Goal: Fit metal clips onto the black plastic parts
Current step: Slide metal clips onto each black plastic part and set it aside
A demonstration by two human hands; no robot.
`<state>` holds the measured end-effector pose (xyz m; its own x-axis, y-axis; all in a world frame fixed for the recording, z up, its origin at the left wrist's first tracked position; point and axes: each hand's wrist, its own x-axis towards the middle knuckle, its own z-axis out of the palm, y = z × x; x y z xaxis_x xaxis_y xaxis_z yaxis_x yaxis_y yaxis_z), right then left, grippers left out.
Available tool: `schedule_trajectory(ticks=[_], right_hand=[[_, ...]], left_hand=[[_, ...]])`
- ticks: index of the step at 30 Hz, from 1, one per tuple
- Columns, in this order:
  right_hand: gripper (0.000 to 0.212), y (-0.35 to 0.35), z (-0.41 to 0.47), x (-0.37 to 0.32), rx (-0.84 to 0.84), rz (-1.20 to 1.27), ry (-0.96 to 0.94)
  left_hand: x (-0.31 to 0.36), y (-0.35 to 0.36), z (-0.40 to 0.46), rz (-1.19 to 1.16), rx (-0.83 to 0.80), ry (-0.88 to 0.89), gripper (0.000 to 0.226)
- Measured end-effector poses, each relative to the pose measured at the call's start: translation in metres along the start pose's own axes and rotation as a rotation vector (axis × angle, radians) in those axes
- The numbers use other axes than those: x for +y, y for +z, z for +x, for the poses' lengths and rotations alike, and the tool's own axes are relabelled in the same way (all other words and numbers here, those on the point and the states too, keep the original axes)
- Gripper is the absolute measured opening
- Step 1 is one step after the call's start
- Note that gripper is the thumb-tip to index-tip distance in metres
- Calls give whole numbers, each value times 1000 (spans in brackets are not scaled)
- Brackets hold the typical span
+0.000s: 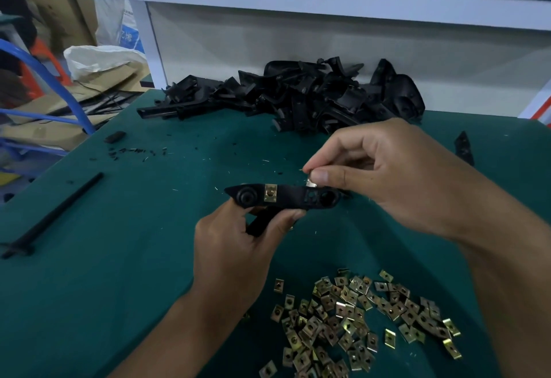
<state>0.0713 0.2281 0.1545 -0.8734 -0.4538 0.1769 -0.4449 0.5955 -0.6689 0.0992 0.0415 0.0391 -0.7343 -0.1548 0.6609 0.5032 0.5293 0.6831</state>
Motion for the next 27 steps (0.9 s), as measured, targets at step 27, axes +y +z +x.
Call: schedule_trajectory(ticks=[27], right_hand=[[5, 2, -5, -10, 43, -160, -79]], left_hand=[[0, 0, 4, 11, 11, 53, 20]])
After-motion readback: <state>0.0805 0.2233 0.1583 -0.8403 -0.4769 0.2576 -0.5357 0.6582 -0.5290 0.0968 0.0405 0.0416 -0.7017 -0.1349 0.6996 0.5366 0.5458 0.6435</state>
